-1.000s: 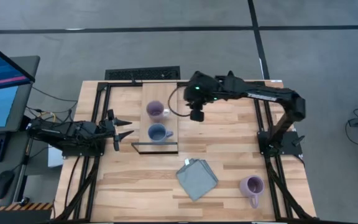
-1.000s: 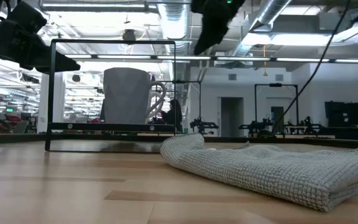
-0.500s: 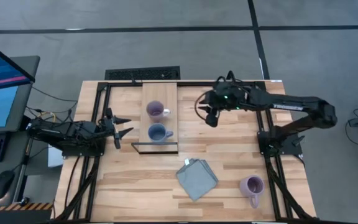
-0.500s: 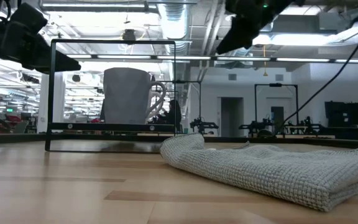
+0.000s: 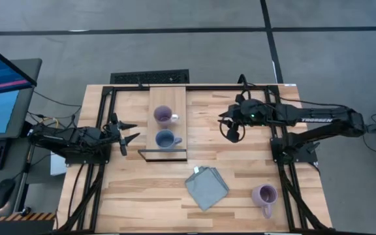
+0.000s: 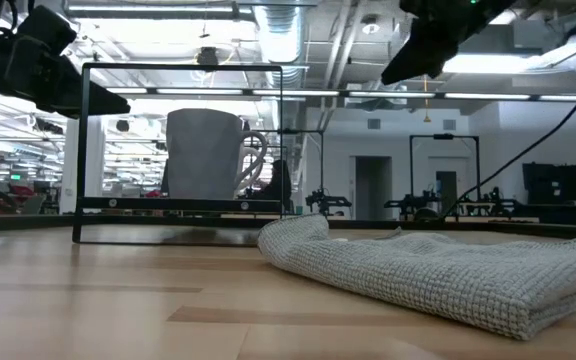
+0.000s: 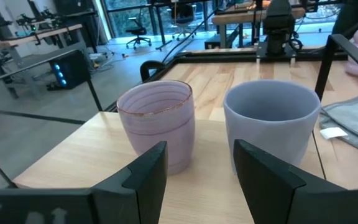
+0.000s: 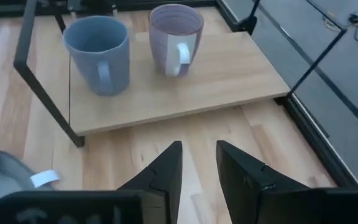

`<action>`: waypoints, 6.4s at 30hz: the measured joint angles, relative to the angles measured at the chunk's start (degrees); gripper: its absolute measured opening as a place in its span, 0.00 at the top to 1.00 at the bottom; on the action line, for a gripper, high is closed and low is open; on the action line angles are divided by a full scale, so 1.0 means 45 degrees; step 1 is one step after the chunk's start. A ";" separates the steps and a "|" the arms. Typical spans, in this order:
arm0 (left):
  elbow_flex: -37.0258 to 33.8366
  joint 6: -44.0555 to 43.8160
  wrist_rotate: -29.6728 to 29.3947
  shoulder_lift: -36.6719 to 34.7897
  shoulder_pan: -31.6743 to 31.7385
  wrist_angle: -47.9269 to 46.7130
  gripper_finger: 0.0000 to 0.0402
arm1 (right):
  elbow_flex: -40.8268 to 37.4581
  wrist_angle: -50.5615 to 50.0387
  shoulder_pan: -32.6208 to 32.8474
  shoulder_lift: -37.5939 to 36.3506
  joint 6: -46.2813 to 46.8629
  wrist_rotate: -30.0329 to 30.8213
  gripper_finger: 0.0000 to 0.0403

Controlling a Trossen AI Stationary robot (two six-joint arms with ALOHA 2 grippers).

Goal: Stack small to large cups/mugs on shelf
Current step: Put the light purple cup on the shelf

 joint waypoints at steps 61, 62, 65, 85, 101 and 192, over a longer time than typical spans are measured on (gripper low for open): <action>0.0000 -0.0009 -0.0873 0.0000 0.0000 -0.0010 0.56 | -0.1855 -0.3779 0.5811 -0.2641 1.5901 -0.4737 0.70; 0.0000 -0.0012 -0.0871 0.0000 0.0000 -0.0010 0.56 | -0.1855 -0.3779 0.5811 -0.2641 1.5901 -0.4707 0.70; 0.0000 -0.0014 -0.0873 0.0000 0.0000 -0.0010 0.56 | -0.1855 -0.3783 0.5808 -0.2641 1.5901 -0.4690 0.70; 0.0000 0.0477 -0.0873 -0.0002 0.0000 -0.0112 0.56 | -0.1855 -0.3628 0.5704 -0.2636 1.6900 -0.3647 0.58; 0.0000 0.0482 -0.0873 -0.0001 0.0000 -0.0122 0.56 | -0.1632 -0.3633 0.5941 -0.2650 1.8676 -0.3983 0.37; -0.0005 -0.0350 0.0163 0.0000 0.0000 0.0731 0.56 | 0.6359 -0.7188 1.5070 0.7603 2.7756 -0.2551 0.37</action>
